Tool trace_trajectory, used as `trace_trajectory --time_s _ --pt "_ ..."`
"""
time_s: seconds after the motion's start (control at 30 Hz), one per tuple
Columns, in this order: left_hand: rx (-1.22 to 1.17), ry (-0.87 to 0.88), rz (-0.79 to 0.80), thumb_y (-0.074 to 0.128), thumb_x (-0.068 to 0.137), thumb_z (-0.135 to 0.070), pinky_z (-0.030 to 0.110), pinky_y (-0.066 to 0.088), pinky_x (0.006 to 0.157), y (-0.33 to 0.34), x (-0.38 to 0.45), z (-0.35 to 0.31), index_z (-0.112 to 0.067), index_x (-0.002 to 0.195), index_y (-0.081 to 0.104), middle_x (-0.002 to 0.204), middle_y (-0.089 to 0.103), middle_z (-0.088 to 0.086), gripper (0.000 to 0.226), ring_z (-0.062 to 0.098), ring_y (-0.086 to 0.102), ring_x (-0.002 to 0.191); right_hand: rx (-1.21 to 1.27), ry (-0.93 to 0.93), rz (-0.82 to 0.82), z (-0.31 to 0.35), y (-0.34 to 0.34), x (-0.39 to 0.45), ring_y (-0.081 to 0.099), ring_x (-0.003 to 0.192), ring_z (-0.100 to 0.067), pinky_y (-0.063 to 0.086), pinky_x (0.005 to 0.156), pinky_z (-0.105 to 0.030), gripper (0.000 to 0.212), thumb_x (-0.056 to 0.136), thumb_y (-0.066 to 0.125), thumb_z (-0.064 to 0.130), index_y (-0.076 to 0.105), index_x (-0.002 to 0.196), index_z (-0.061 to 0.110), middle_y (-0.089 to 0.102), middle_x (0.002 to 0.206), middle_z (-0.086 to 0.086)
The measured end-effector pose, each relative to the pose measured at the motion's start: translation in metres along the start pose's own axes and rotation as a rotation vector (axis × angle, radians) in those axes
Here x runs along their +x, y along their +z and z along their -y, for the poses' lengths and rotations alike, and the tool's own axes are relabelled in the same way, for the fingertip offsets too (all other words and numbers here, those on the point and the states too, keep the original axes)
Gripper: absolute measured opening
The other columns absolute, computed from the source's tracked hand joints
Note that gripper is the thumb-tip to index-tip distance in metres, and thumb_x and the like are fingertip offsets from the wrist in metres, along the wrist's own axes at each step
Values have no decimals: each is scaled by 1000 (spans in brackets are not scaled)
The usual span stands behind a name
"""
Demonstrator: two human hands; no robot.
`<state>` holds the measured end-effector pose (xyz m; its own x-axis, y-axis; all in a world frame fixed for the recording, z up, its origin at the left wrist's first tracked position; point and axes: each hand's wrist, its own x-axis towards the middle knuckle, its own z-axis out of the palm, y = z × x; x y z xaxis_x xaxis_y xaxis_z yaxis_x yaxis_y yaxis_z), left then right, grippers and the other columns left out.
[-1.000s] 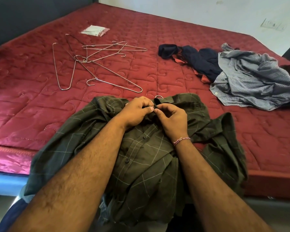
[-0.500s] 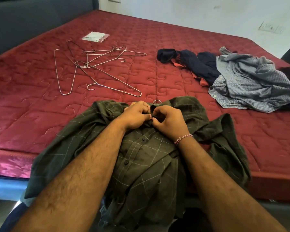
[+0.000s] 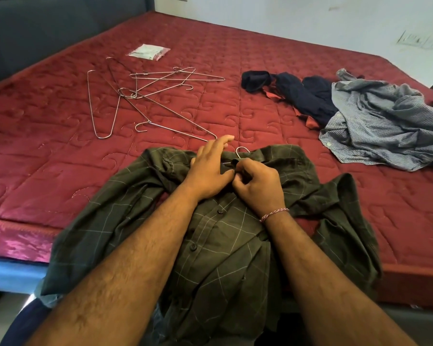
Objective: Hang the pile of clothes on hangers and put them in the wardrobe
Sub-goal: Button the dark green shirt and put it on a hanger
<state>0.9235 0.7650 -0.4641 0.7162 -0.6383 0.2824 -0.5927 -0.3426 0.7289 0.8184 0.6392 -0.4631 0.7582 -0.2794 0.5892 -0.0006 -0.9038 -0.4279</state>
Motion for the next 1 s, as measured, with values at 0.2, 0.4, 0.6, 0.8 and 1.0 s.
trace_trajectory --time_s 0.2,0.4,0.6,0.8,1.0 --pt "78 116 8 72 91 -29 44 31 100 1 -4 -1 -47 121 68 129 52 -24 36 11 39 127 27 75 -65 0 -3 -2 62 63 -14 51 64 -29 9 79 74 12 72 88 12 71 75 2" --pt "124 116 -20 72 91 -39 43 35 98 3 -4 -3 -44 112 73 117 61 -22 21 9 44 120 -2 89 -122 1 -3 -6 52 61 -5 47 63 -27 8 86 72 10 68 92 12 70 76 3" --pt "246 175 -119 67 93 -42 47 44 90 5 -9 -7 -29 105 72 109 67 -15 18 15 53 111 49 33 -144 2 -5 -8 67 80 -13 53 74 -28 9 91 70 6 69 99 10 72 91 2" --pt "266 266 -215 66 86 -35 43 44 80 6 -13 -4 -27 96 66 102 63 -13 13 17 54 101 580 300 36 -11 -17 0 73 89 -10 59 86 -32 28 86 75 -7 76 95 20 78 91 7" --pt "335 291 -261 72 83 -26 45 43 78 6 -15 -6 -26 93 65 100 63 -12 12 19 55 100 320 191 -166 -2 -15 -8 71 84 -3 58 81 -27 16 79 84 4 80 90 15 75 86 10"
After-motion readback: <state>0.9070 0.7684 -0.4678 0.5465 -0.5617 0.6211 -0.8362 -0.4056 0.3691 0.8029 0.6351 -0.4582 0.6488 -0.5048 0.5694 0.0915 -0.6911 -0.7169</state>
